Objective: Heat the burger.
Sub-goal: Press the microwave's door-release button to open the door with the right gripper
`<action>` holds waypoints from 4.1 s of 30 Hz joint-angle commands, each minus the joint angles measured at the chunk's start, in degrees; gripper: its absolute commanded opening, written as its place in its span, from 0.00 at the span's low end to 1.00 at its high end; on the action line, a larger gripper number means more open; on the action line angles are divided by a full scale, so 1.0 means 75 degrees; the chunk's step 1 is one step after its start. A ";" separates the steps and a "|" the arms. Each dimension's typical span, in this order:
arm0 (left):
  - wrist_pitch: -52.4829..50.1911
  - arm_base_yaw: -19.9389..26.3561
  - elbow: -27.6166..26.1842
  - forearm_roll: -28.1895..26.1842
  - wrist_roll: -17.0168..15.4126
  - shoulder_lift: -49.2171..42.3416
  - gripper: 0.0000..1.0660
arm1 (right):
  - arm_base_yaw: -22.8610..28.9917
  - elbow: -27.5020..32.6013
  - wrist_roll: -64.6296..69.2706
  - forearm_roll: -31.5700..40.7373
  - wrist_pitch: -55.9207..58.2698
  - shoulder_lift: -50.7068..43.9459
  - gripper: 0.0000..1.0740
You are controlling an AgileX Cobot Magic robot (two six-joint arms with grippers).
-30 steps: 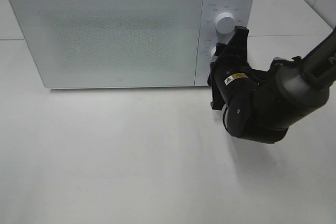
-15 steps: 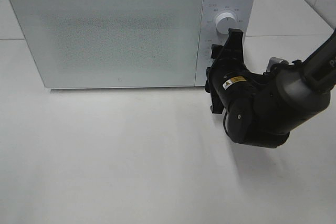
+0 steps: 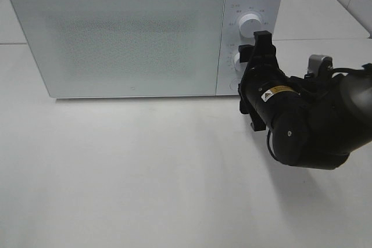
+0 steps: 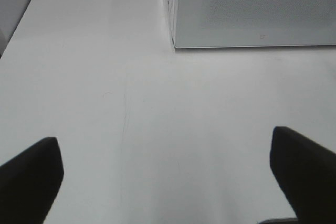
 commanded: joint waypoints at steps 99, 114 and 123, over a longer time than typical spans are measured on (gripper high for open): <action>-0.0107 0.0023 0.0031 -0.0015 0.0000 -0.0160 0.94 | -0.2574 0.0451 -0.9465 -0.5027 1.6761 -1.3736 0.68; -0.0107 0.0023 0.0031 -0.0015 0.0000 -0.0145 0.94 | -0.3354 0.1031 -0.9503 -0.5149 1.6639 -1.5149 0.68; -0.0107 0.0023 0.0031 -0.0015 0.0000 -0.0138 0.94 | -0.3346 0.1031 -0.9503 -0.5172 1.6623 -1.5149 0.68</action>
